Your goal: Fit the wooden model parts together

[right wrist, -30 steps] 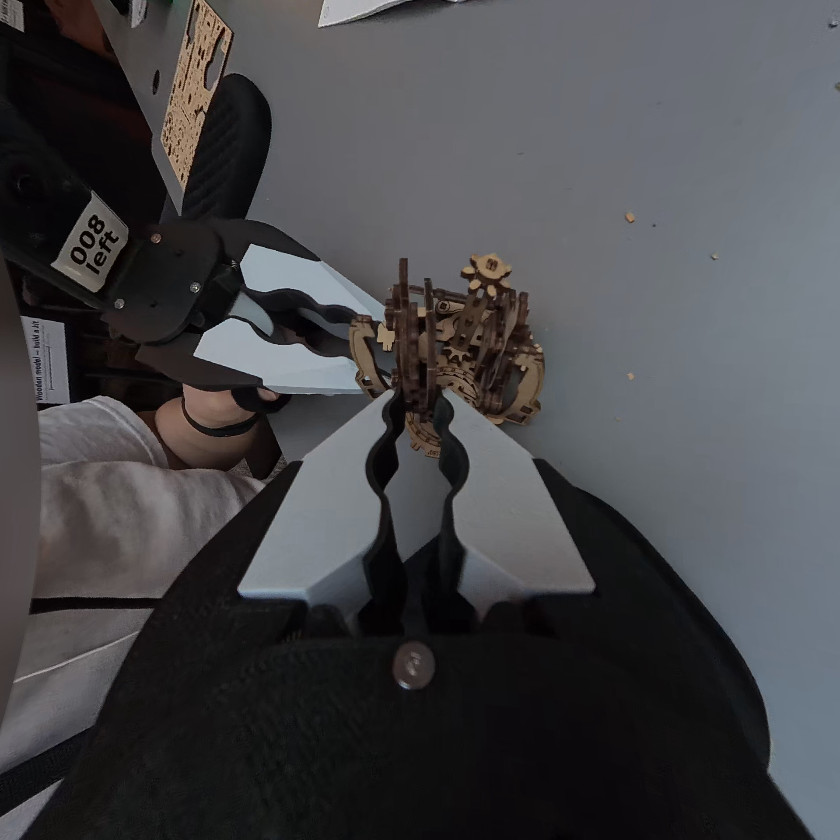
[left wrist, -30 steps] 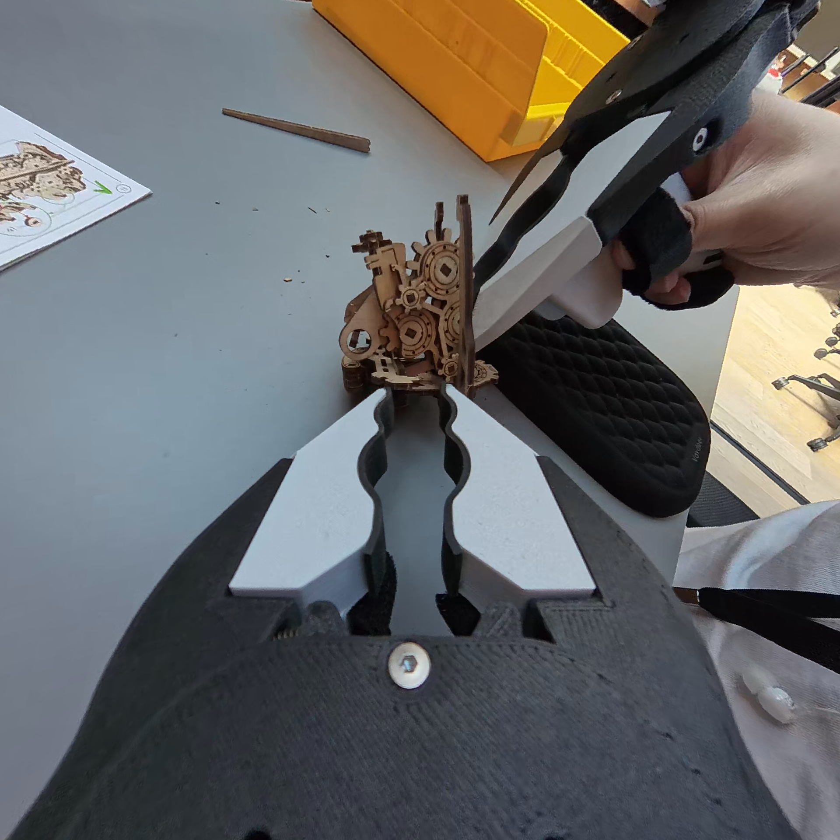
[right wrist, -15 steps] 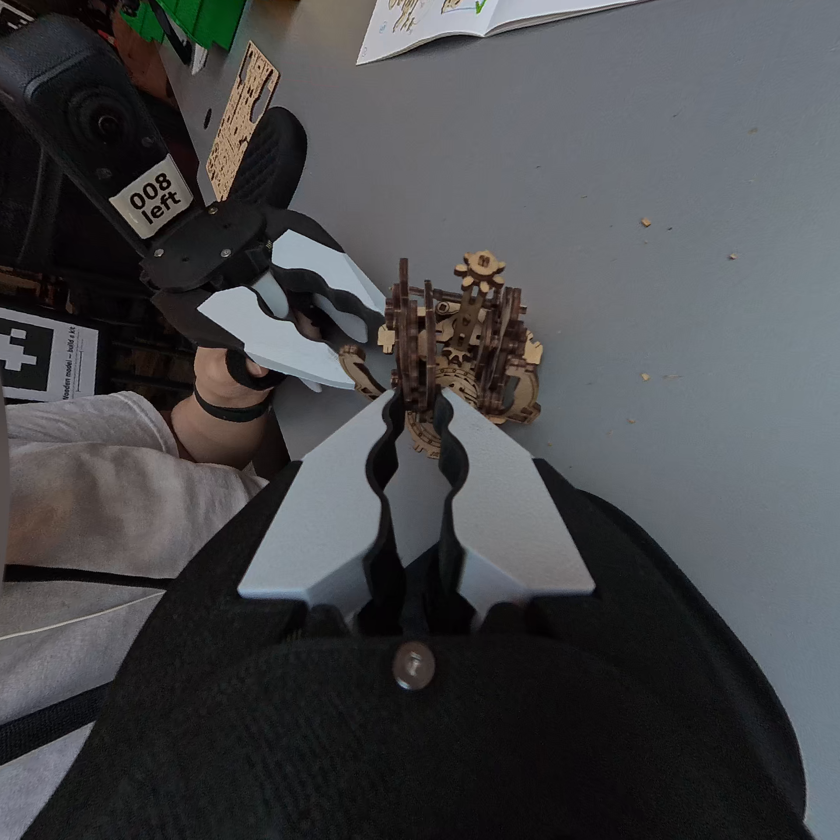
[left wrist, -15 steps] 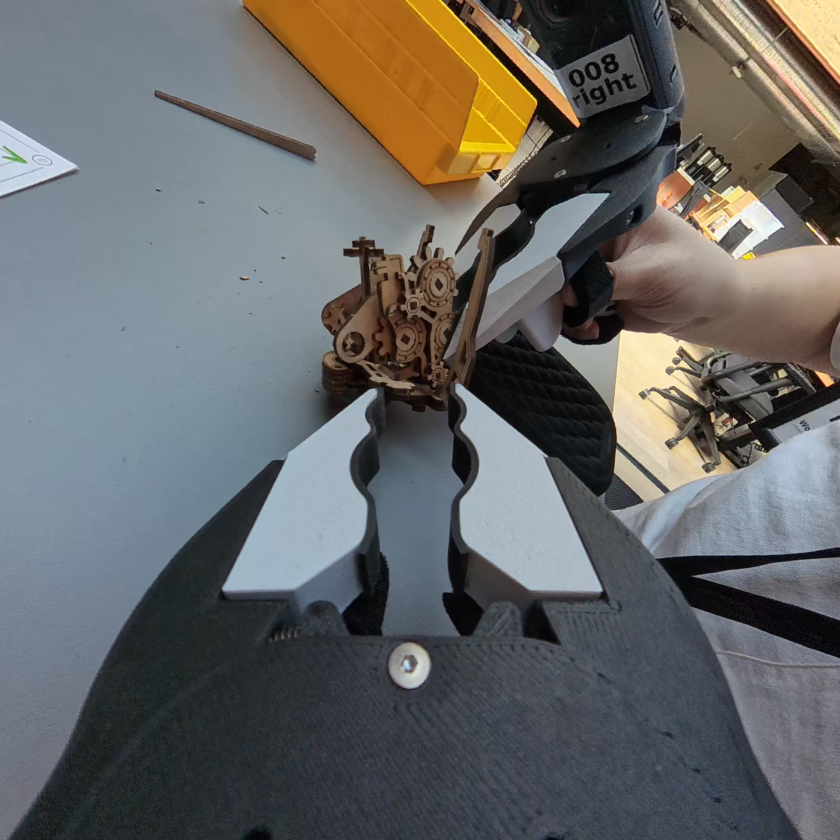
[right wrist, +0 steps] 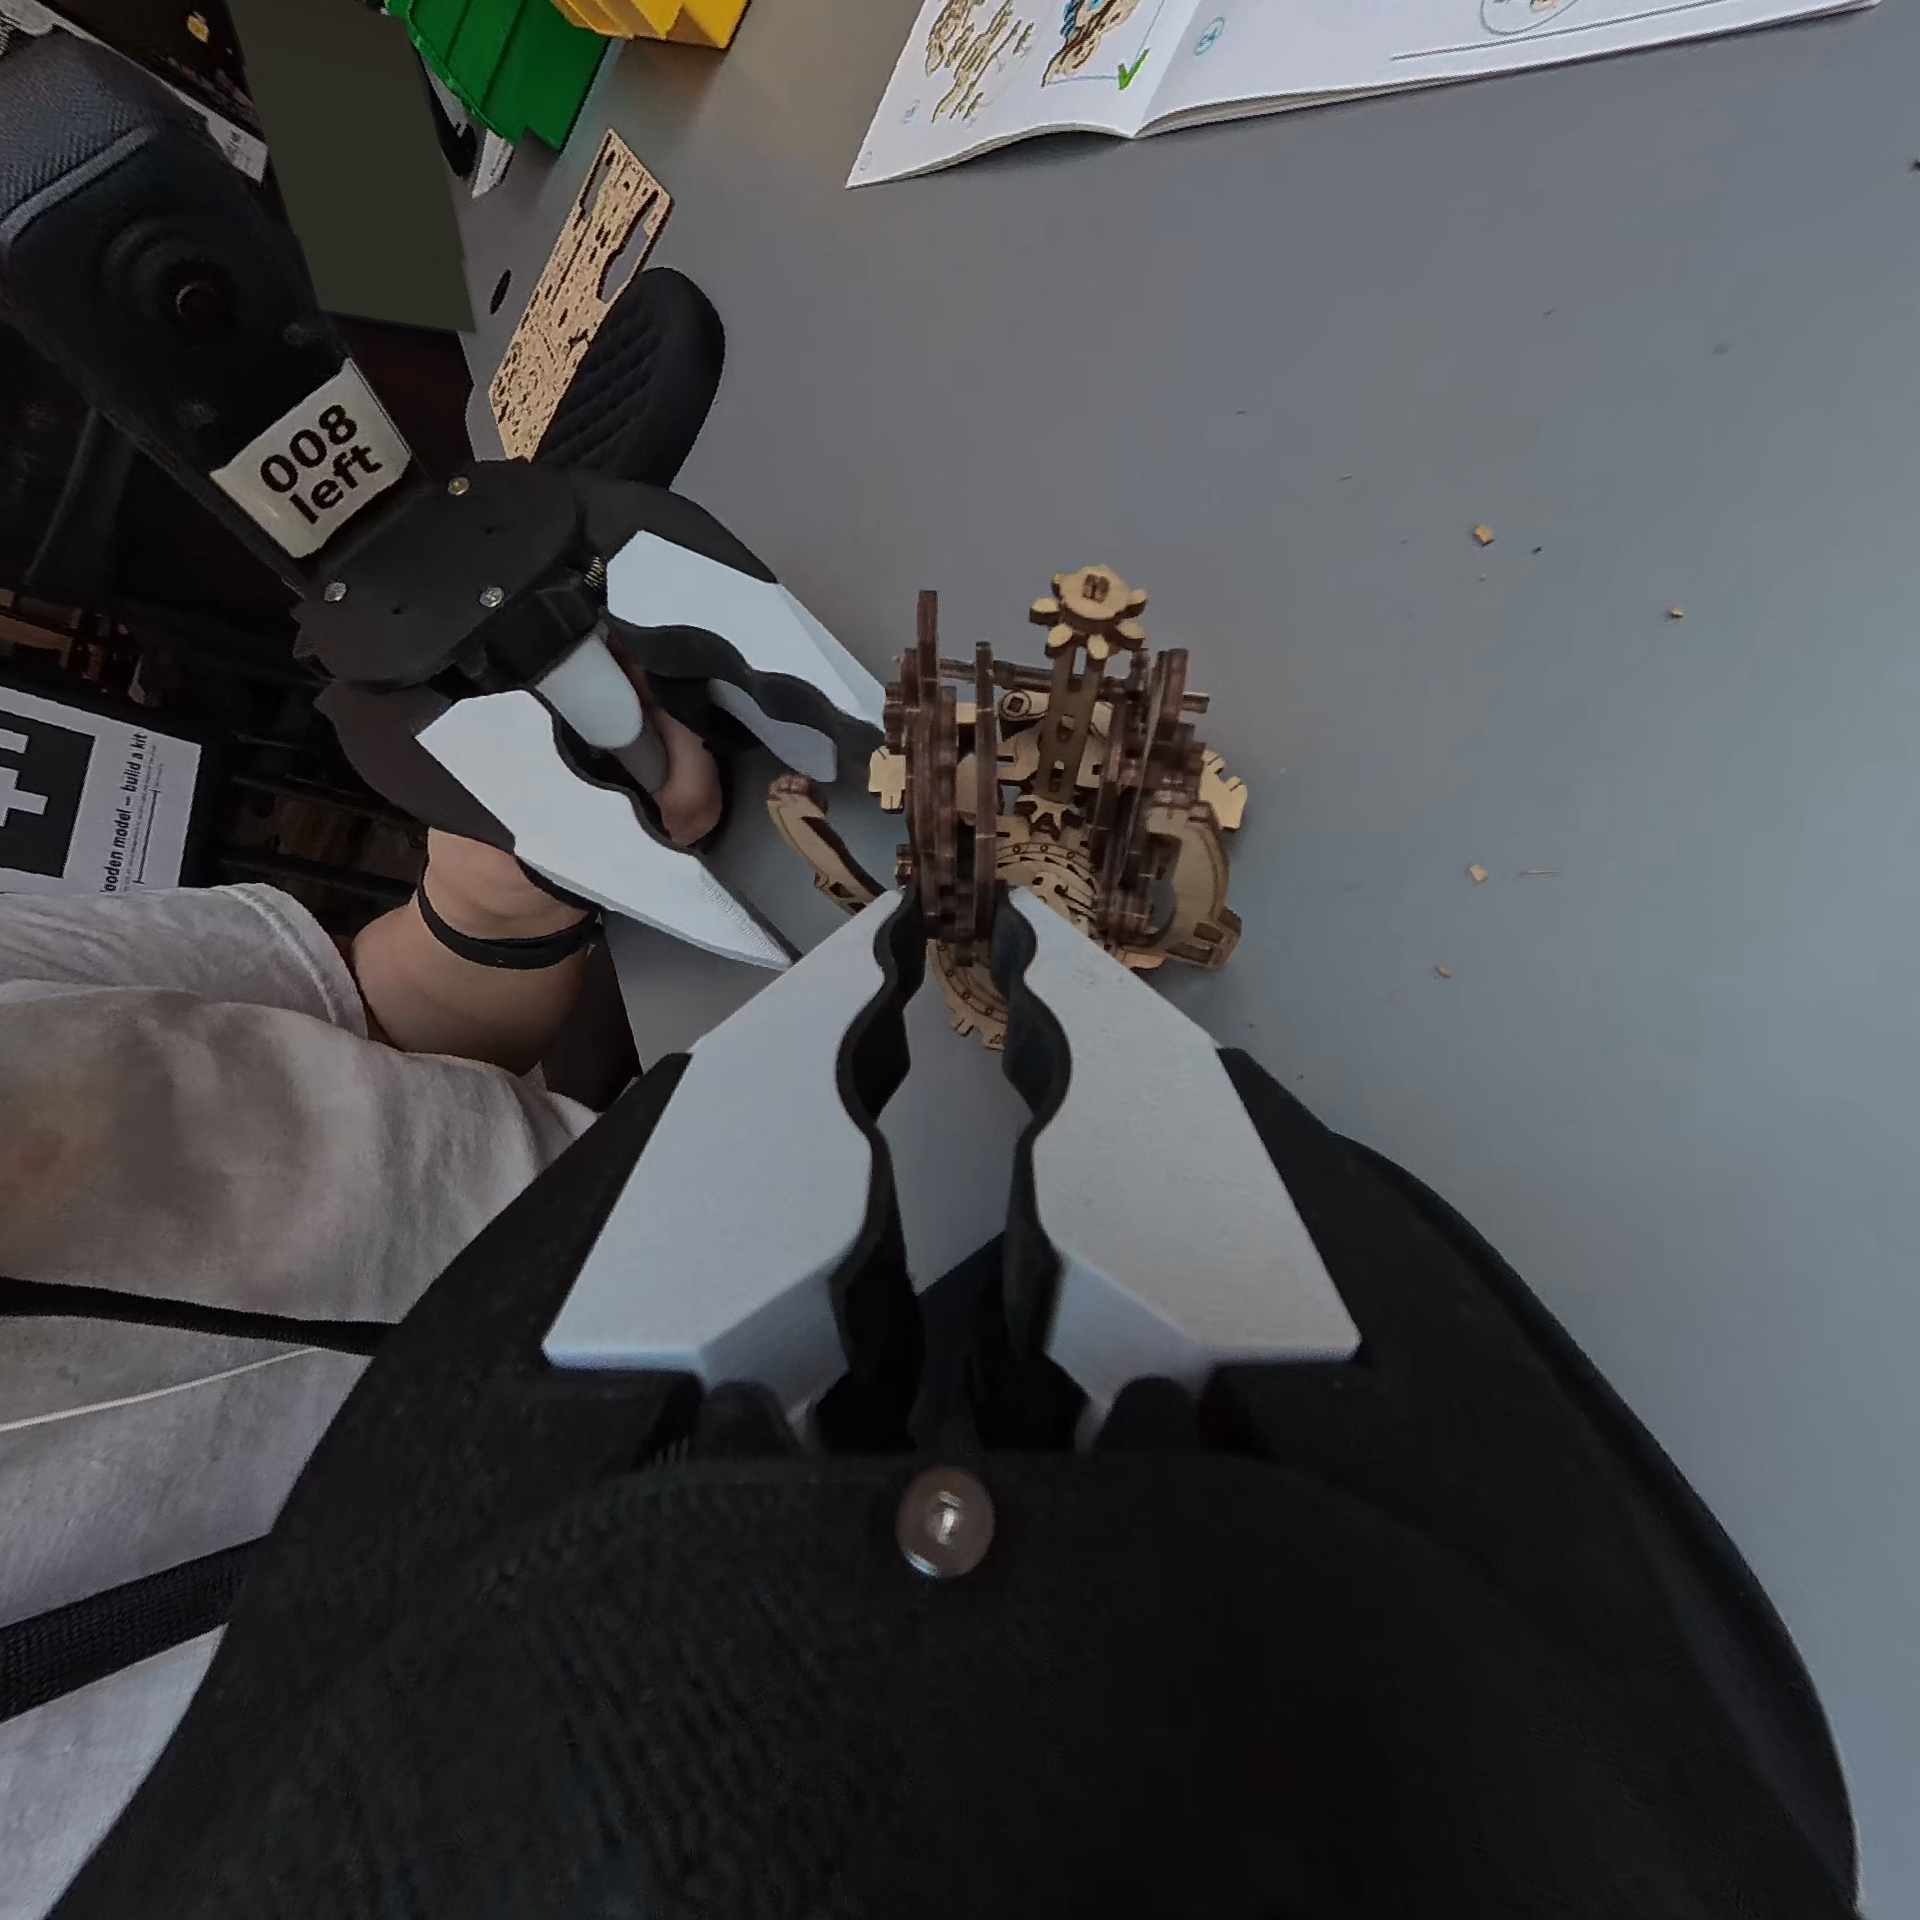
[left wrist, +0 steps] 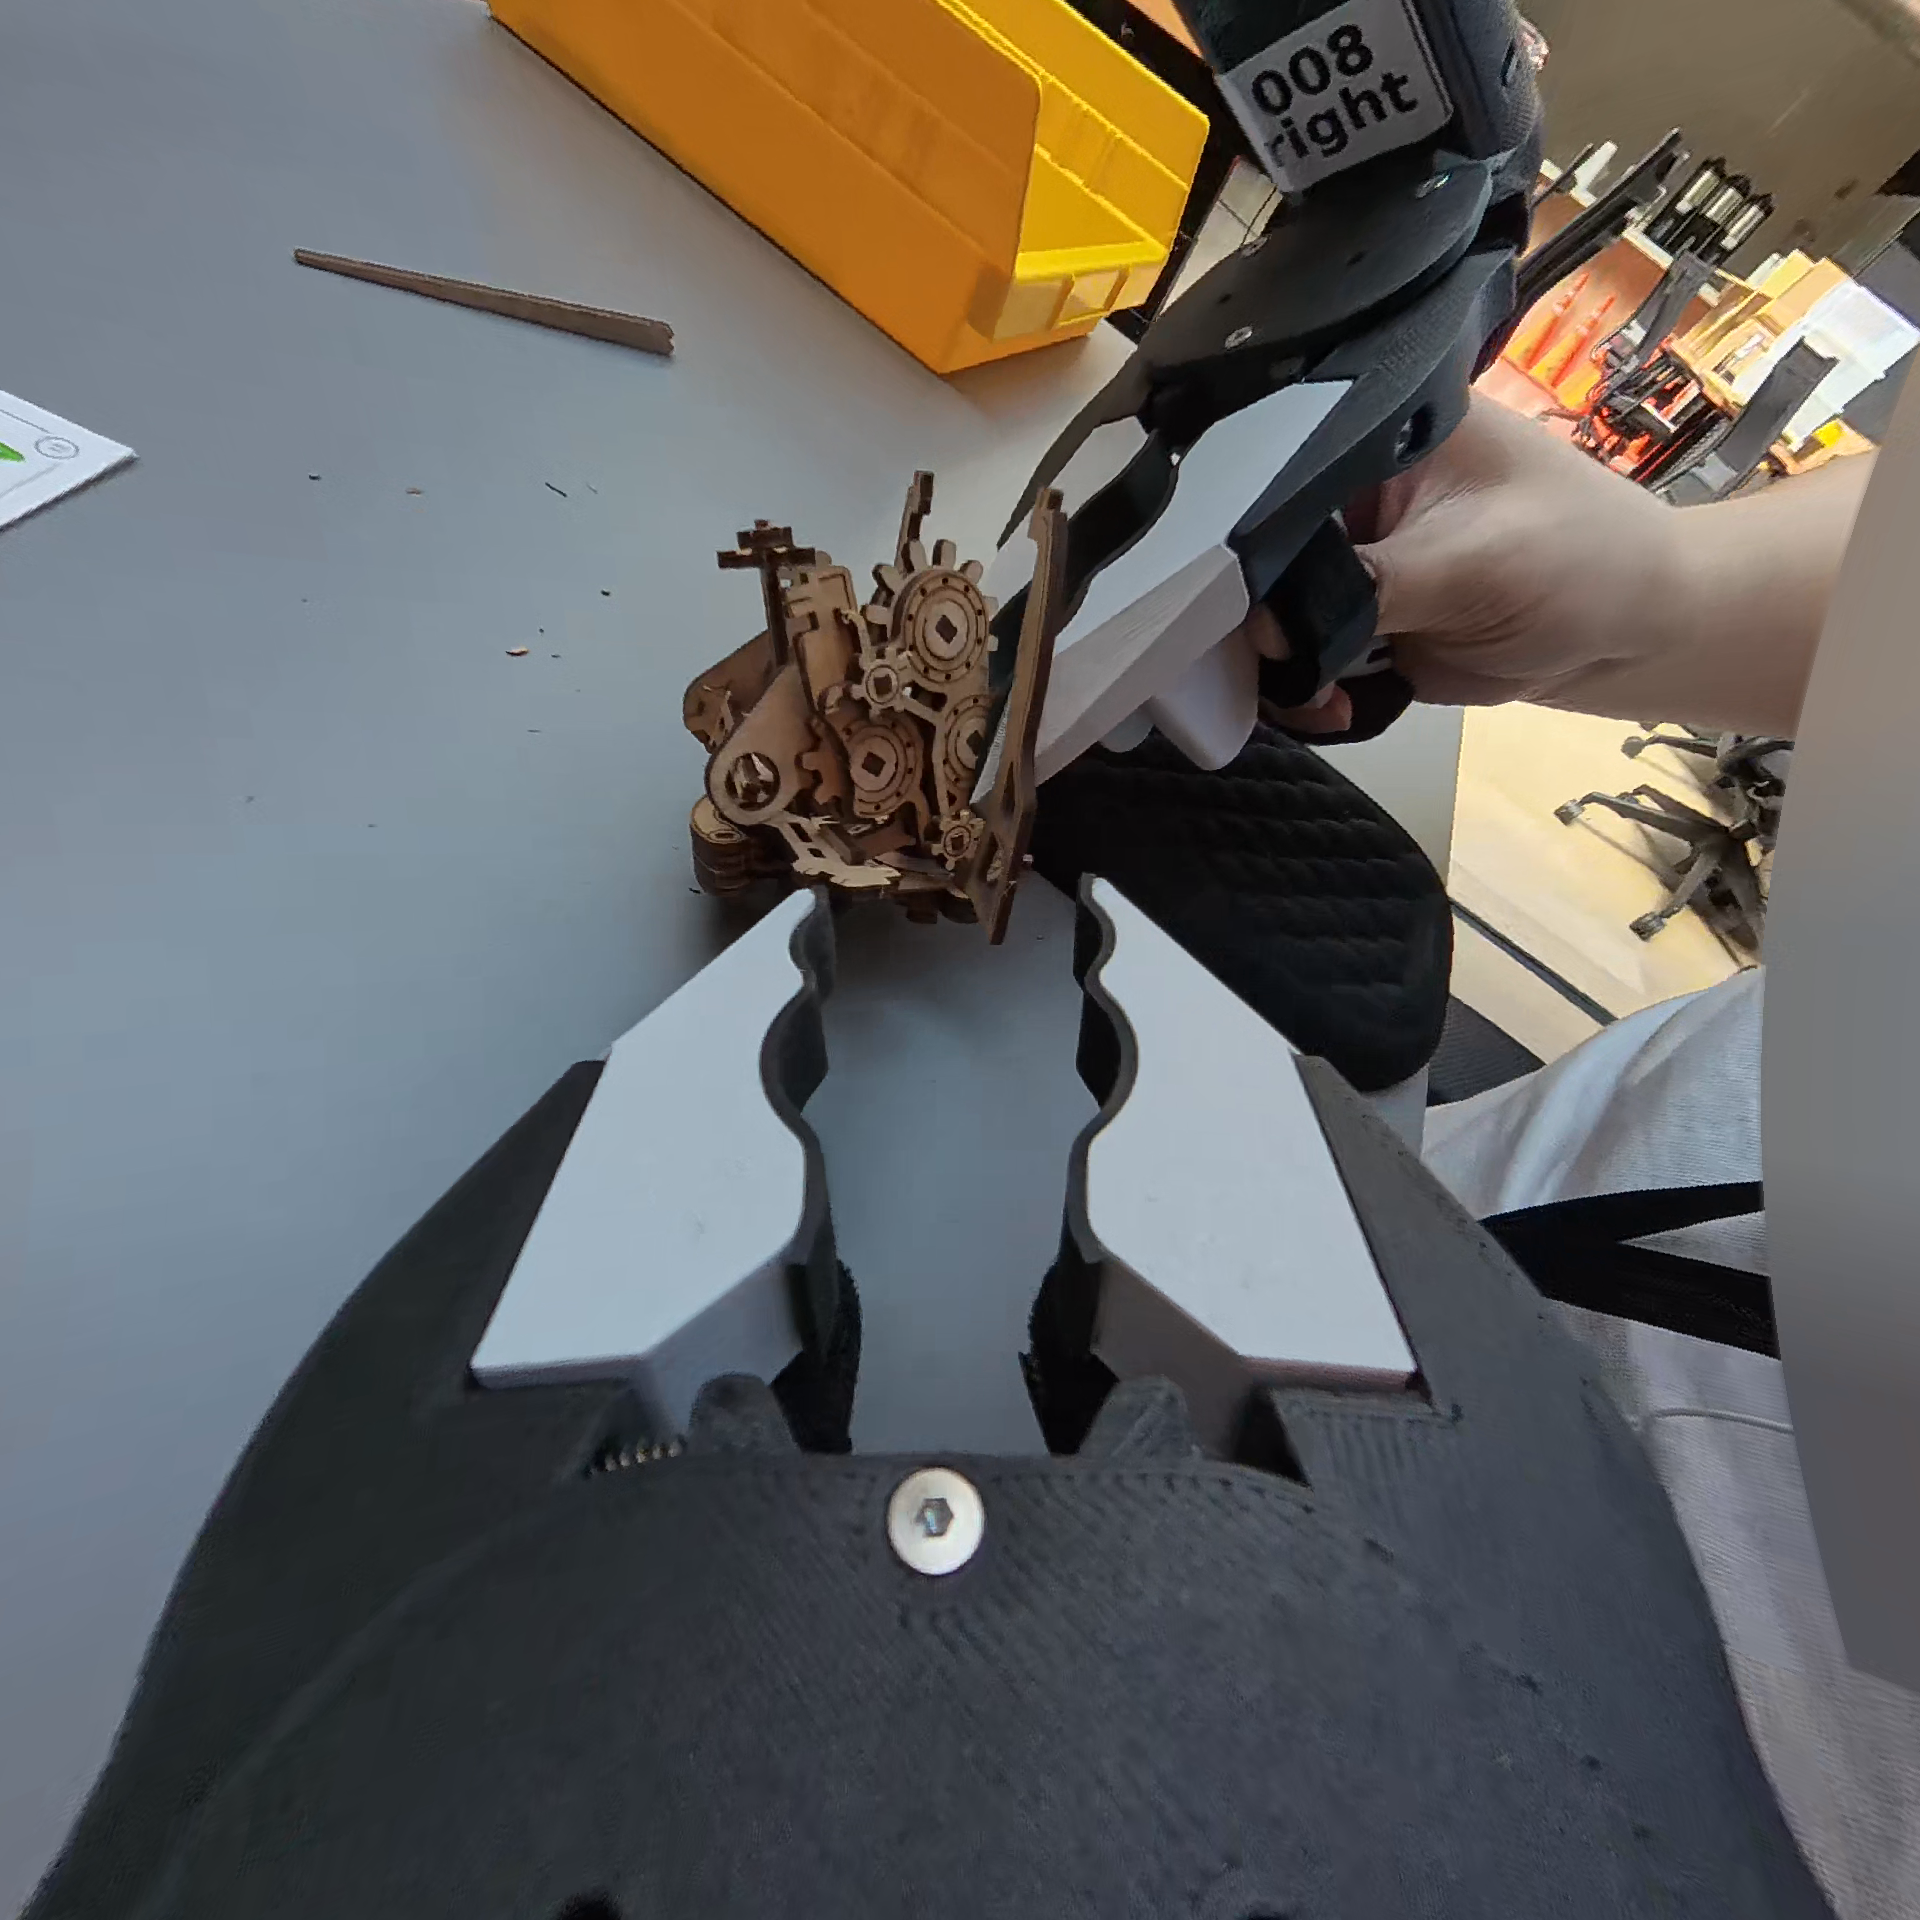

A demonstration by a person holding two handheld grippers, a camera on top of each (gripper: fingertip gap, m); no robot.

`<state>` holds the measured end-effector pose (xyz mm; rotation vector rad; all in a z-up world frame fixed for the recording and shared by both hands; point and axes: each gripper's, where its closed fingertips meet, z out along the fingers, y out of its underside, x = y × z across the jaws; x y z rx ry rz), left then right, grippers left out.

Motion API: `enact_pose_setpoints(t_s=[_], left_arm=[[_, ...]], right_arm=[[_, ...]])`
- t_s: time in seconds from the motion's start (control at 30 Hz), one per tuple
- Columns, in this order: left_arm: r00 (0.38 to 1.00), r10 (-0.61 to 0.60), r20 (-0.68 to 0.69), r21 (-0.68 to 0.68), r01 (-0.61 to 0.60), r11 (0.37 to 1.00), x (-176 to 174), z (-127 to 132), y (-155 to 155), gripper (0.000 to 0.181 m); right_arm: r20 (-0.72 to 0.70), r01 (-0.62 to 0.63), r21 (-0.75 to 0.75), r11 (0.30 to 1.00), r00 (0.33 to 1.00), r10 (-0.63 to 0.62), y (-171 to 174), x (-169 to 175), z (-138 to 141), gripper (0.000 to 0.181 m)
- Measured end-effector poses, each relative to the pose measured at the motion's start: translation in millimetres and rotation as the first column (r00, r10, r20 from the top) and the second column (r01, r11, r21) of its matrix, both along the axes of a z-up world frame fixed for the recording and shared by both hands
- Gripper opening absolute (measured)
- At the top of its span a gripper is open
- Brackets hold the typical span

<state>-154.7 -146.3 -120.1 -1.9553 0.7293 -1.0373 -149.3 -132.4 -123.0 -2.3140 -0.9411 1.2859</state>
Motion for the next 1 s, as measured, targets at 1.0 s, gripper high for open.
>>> enact_pose_setpoints(t_s=[1.0], left_arm=[[0.992,0.061,-0.111,0.083,-0.051,0.995,0,-6,4,0.03]], right_arm=[[-0.015,-0.009,0.204,0.979,1.0,0.012,-2,2,-2,0.011]])
